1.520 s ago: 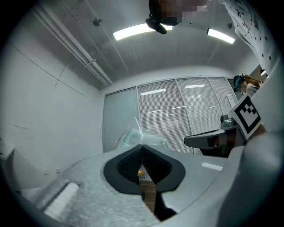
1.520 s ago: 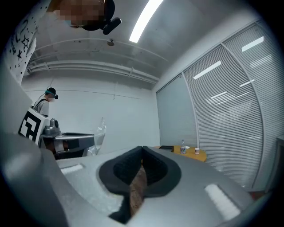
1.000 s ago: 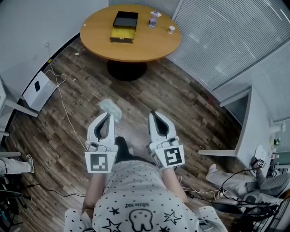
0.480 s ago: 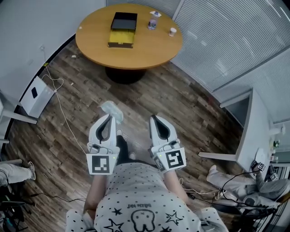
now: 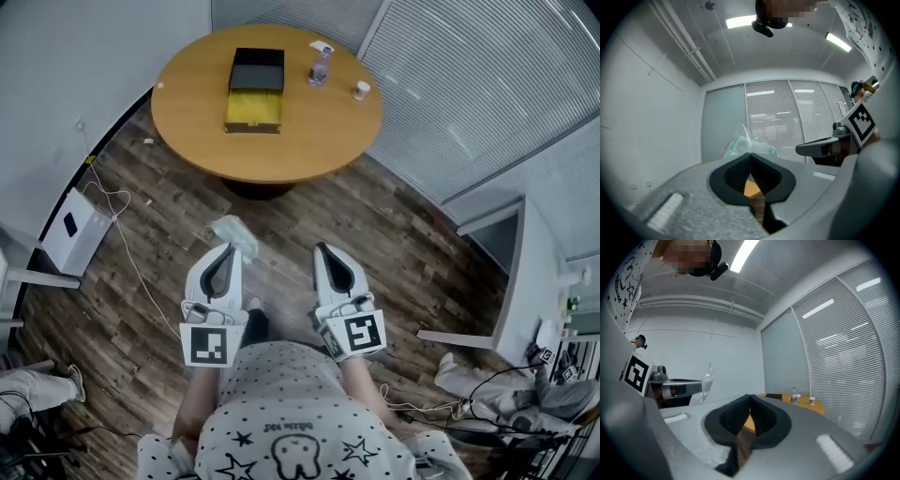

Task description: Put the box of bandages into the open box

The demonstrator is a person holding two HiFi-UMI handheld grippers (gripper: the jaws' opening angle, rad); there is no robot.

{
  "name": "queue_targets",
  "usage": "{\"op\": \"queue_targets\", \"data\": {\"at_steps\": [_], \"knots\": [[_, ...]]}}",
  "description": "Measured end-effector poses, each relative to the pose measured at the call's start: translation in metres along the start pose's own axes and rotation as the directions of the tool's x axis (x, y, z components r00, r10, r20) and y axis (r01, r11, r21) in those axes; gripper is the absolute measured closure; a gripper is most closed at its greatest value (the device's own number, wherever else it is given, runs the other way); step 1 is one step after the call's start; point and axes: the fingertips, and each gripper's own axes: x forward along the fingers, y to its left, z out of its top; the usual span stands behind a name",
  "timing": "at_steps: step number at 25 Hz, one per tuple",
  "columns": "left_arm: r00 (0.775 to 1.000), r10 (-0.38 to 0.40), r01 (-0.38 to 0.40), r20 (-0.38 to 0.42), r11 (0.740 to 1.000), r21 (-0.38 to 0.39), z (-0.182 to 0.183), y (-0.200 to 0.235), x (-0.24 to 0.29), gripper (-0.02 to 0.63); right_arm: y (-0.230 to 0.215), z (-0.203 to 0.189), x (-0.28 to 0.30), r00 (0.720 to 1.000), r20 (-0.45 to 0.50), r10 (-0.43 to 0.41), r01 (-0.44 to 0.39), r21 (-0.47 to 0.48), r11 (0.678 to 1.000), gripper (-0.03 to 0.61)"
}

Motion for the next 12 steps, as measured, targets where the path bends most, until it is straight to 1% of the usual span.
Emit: {"op": "queue_targets", "data": {"at_steps": [5,12], "knots": [[1.000,-0.017,0.017,-0.010,1.000,0.006,-0.007,0.024,0.018,0.601,0.001,-0.001,0.029,1.000,0.003,-0.017,0.017,0.013,1.000,0.574],[1.000,-0.010,0.010,-0.030,1.000,0.005,-0.018,0.042,0.033,0.601,-0.004,-0.003,0.051,1.000,-0.001,-0.024,0.024,0.021,1.000,0.574]]}}
